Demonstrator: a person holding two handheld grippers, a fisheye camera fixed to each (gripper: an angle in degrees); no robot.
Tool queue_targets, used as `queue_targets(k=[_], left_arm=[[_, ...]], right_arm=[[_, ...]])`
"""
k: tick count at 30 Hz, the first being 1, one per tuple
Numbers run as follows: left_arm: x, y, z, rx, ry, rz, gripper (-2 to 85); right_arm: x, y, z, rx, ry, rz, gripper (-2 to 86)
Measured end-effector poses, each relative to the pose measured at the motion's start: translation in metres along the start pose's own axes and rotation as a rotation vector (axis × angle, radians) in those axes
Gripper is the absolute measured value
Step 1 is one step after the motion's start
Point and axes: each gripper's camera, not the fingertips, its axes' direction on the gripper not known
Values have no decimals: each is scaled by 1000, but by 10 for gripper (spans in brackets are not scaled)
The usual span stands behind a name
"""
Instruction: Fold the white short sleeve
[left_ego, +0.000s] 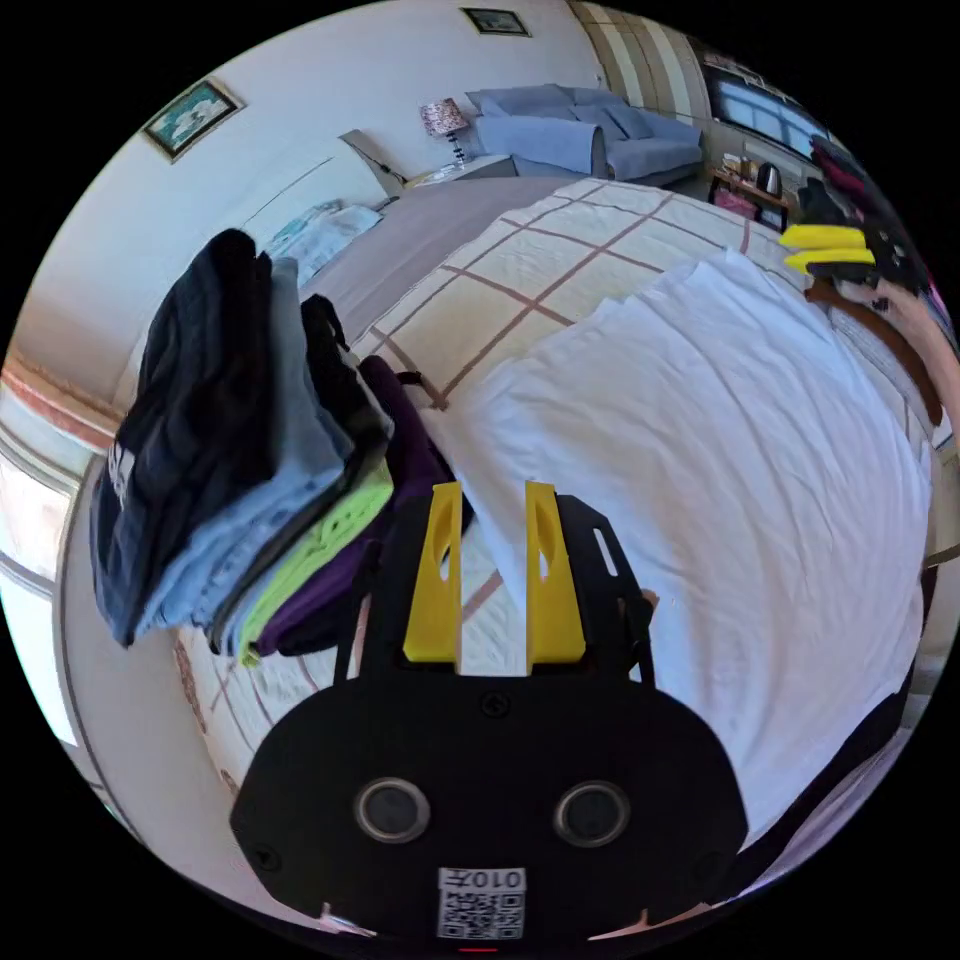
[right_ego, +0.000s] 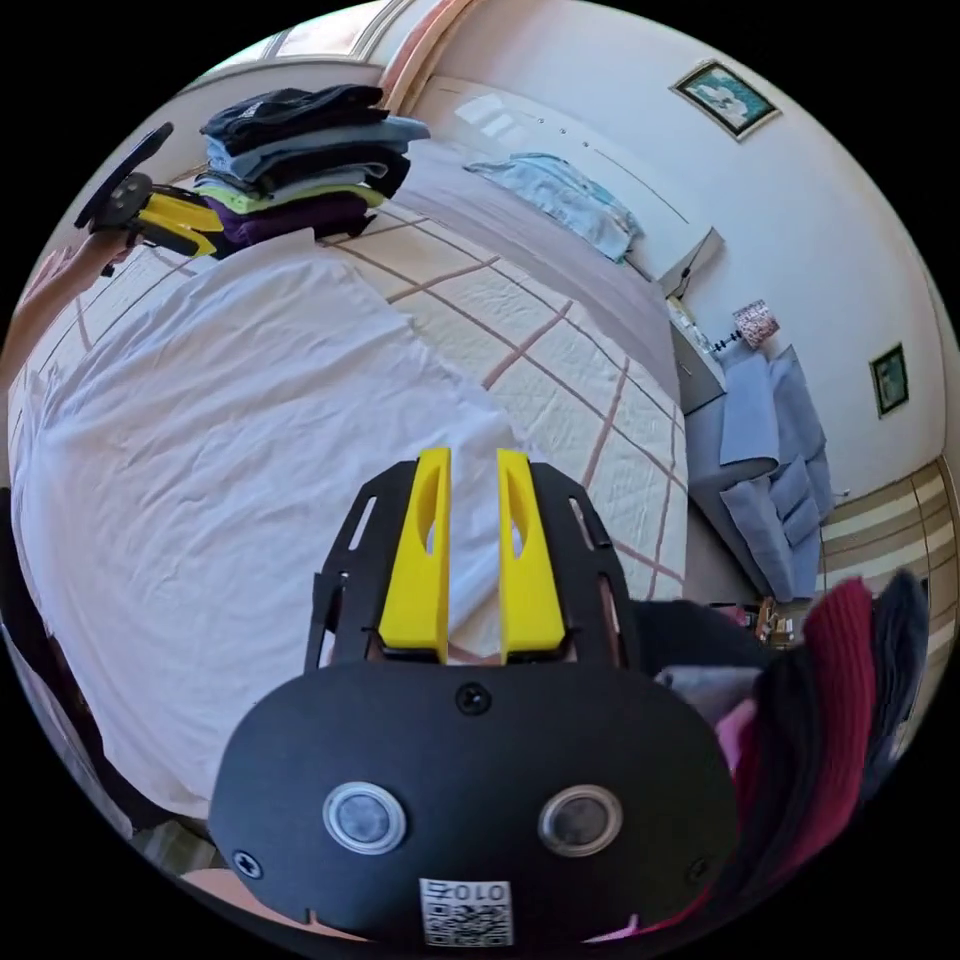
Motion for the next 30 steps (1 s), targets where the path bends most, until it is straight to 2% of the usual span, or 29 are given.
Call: queue_targets(k=[3,5,7,9,13,17,21,26,30], left_arm=[[22,-67,25,-63,-181,168,112],[23,-104,44,-133,-176,191,120],[17,-134,66,-234,-140,155,128],[9,-158,90,-362,-134,65,131],[23,-175,105,-409,-143,44,113],[61,-178,114,-395,-375,172,62],[86,-188,113,-405,-493,255,32],[94,-190,105,-334,-553,201,18],[98,-196,109,-328,-582,177,15]], right_arm=[[27,-52,53,-164,35,-16,88],[42,-73,83,-267,27,25,94],[62,-91,120,-425,-1,159,96],[66,-98,141,-497,-13,203,94],[52,-106,183,-651,-67,236,72],[35,-118,189,-606,-72,221,37],[32,-136,174,-557,146,295,31],[33,-136,181,-589,298,370,30],[13,-140,189,-481,405,380,30]])
